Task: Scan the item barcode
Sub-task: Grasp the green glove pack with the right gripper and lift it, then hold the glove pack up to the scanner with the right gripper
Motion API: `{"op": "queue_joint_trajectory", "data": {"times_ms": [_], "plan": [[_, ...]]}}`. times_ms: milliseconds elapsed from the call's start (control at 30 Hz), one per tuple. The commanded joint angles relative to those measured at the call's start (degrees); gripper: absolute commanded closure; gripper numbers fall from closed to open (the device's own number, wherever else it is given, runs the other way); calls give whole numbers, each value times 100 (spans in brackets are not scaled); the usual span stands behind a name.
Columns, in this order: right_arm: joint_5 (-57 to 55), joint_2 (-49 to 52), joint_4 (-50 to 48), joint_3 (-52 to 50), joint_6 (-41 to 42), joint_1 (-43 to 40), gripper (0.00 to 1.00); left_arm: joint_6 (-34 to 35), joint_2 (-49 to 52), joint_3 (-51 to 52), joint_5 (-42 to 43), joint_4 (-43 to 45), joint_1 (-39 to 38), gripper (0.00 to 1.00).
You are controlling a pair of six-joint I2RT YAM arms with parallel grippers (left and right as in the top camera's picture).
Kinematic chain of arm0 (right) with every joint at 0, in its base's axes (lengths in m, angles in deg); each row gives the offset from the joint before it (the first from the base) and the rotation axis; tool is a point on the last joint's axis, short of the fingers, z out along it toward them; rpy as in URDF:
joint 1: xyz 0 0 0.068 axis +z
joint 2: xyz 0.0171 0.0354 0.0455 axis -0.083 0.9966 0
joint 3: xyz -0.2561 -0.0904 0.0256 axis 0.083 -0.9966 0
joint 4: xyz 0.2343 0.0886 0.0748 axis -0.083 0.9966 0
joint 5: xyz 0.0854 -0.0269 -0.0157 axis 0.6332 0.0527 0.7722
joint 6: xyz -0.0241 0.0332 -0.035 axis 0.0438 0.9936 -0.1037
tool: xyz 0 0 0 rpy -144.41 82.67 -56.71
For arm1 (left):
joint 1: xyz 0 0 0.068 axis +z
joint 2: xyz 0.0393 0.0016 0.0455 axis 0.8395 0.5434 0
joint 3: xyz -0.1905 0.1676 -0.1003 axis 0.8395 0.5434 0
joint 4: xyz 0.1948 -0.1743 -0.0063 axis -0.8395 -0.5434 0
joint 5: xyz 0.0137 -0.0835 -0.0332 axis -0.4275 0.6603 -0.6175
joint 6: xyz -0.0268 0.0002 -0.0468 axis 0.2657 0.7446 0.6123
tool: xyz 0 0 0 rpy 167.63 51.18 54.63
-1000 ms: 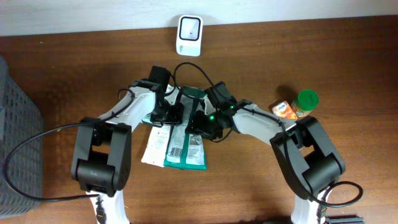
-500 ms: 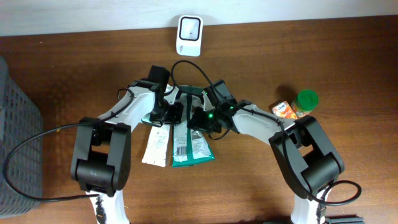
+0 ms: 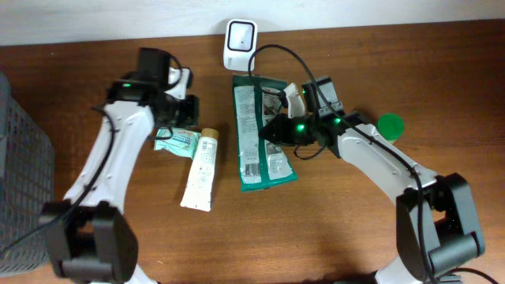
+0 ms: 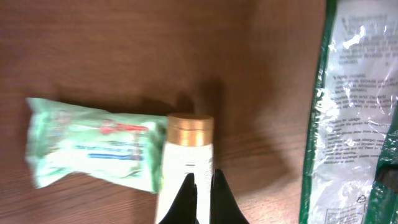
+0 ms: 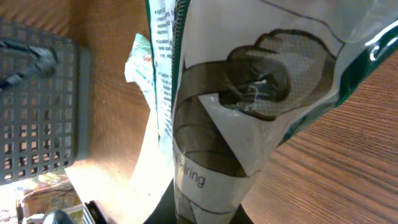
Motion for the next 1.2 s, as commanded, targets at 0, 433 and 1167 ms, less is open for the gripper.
{"op": "queue_joint_trajectory", "data": {"times_ms": [0,433,1167], "plan": [[422,-374,28,33,-348,-7,96,85,-262,-107,-85,-142,511,100],[343,-750,1493,1611,20,-9,96,142,-260,-98,-389,-282,1196,1],[-2096,-144,1864,3834,-960,525,96,142,-260,-98,-387,-284,1196,1]]}}
